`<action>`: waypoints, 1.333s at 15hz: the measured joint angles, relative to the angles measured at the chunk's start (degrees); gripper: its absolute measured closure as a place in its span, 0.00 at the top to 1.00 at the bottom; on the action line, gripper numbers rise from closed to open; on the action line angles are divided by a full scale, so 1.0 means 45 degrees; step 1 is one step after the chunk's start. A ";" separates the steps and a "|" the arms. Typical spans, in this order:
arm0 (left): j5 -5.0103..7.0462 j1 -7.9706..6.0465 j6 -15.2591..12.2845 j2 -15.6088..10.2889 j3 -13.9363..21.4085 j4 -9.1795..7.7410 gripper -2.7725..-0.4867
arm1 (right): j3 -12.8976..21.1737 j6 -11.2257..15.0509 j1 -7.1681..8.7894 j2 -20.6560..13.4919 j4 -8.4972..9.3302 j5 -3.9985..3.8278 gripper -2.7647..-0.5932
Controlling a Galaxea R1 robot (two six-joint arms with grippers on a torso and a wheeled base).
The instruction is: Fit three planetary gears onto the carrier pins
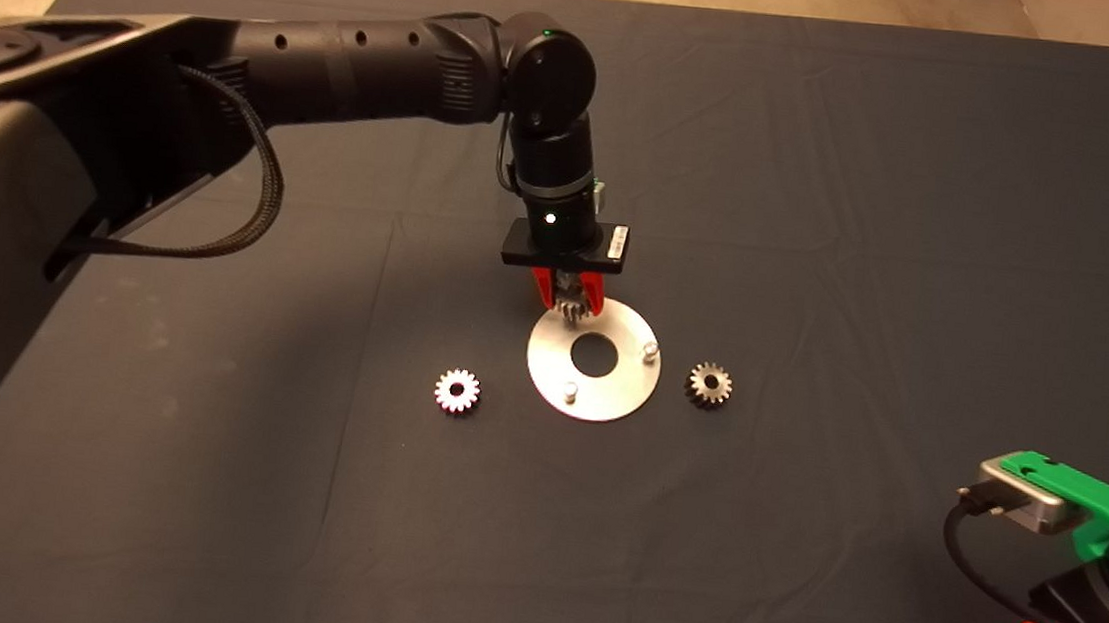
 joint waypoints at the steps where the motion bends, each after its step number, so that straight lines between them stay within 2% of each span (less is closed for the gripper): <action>1: 0.0084 0.0016 0.0005 0.0000 -0.0030 0.0084 0.14 | 0.0000 0.0000 0.0000 -0.0016 0.0000 0.0000 0.99; 10: 0.0084 0.0019 0.0000 -0.0003 0.0014 0.0104 0.14 | 0.0000 0.0000 0.0000 -0.0019 0.0000 0.0000 0.99; 16: 0.0016 0.0141 -0.0011 -0.0003 0.0033 0.0230 0.14 | 0.0000 0.0000 0.0000 -0.0019 0.0000 0.0001 0.99; 20: 0.0019 0.0141 -0.0005 -0.0003 0.0030 0.0236 0.18 | 0.0000 0.0000 0.0000 -0.0019 0.0000 0.0000 0.99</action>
